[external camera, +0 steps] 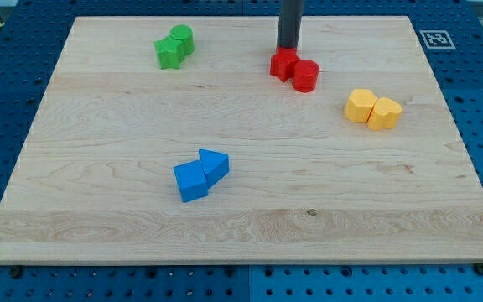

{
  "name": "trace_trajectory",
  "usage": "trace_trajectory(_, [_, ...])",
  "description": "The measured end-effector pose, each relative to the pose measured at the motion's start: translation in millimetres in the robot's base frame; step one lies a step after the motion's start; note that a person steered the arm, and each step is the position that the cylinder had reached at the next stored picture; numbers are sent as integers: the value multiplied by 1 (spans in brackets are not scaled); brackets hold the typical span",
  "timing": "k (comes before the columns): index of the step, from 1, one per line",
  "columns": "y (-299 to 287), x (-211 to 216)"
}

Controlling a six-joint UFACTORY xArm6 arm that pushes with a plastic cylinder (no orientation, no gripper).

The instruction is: Push the red blocks into the blue blocks

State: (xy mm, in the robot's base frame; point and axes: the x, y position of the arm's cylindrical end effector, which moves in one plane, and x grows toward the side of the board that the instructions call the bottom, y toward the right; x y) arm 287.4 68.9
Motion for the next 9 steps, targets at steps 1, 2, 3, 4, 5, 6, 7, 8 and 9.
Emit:
trace_trajectory(1, [0, 0])
trace_trajectory(2, [17, -9])
trace_trajectory(3, [35, -7])
trace_trajectory(4, [27, 20])
trace_trajectory(5, [-16, 38])
trace_trajectory(6, [-35, 21])
trace_trajectory(7, [-62, 3])
trace_trajectory(8, [-76, 16])
trace_trajectory(9, [-60, 36])
